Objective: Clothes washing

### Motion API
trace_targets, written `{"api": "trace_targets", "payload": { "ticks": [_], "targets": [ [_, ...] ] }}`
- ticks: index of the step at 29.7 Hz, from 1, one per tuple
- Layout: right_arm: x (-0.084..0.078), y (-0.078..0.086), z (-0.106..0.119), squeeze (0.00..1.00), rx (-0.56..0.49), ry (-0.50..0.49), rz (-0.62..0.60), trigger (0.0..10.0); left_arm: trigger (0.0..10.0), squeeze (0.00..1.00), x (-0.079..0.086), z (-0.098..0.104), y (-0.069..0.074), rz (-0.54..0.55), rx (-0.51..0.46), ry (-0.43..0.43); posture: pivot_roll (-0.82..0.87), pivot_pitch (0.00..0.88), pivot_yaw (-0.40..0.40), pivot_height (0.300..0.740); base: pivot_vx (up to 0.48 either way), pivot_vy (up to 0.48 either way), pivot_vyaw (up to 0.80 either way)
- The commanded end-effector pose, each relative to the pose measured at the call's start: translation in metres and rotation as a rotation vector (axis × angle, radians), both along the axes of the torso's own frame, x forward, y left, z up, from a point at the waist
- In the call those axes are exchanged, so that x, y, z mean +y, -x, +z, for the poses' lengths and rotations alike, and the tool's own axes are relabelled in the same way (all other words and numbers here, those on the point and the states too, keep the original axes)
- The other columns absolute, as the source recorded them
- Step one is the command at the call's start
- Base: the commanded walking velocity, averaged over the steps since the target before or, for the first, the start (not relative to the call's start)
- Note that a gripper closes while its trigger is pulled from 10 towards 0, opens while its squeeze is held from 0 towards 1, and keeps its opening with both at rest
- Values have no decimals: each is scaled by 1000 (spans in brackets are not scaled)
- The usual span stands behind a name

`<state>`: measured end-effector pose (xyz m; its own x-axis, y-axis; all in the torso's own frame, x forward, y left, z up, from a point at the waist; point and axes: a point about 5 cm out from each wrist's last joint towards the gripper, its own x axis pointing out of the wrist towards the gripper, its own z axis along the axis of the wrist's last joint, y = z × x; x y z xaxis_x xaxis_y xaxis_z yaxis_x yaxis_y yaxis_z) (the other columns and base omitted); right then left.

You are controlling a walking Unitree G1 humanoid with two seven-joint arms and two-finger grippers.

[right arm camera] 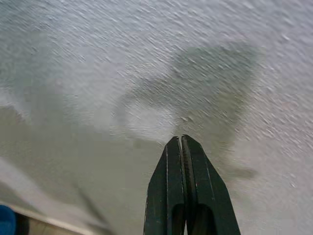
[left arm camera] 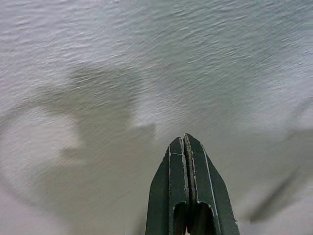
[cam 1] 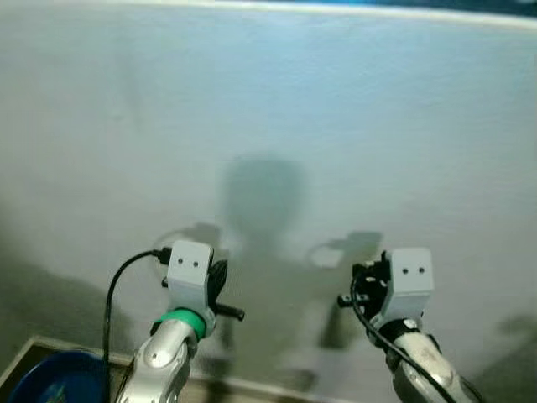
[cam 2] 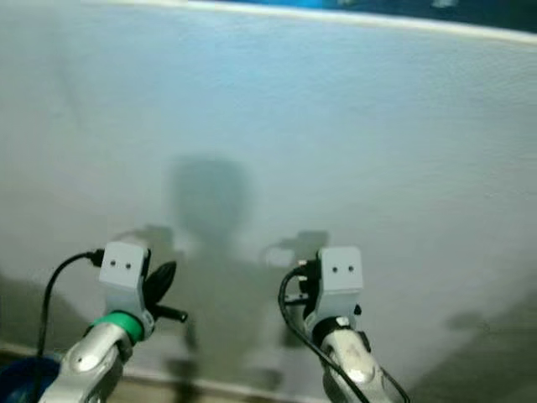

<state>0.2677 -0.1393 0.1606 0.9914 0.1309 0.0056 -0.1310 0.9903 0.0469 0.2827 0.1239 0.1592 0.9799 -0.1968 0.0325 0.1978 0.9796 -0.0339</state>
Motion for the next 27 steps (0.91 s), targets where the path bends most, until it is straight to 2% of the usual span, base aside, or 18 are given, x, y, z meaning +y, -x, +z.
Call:
{"api": "trace_targets", "payload": {
  "ticks": [1,3,6,15,18,19,23,27],
  "targets": [
    [3,2,-4,0,23,-5,14,10000,10000,0,7,-4,6,10,6,-19,-36,60,17,740,0,480,0],
    [4,3,-4,0,26,-7,18,10000,10000,0,8,-3,7,9,-4,-30,-35,60,17,740,0,480,0],
    [7,4,-6,0,32,-10,31,10000,10000,0,10,-5,9,11,-5,-62,-32,64,19,740,0,0,0],
    [5,3,-7,0,40,-15,24,10000,10000,0,13,-4,10,9,-2,-64,-32,71,23,740,0,0,0],
    [4,2,-8,0,40,6,34,10000,10000,0,13,-4,10,14,0,-41,-30,71,24,740,0,0,0],
    [4,2,-7,0,32,42,35,10000,10000,0,14,-4,10,22,5,-31,-30,71,24,740,0,0,0],
    [7,0,-1,0,1,63,54,10000,10000,0,14,-1,10,22,-4,-42,-35,71,27,740,0,0,800],
    [13,-1,6,0,-32,29,115,10000,10000,0,14,0,13,-2,-9,-84,-35,70,30,740,0,0,800]
  ]
}}
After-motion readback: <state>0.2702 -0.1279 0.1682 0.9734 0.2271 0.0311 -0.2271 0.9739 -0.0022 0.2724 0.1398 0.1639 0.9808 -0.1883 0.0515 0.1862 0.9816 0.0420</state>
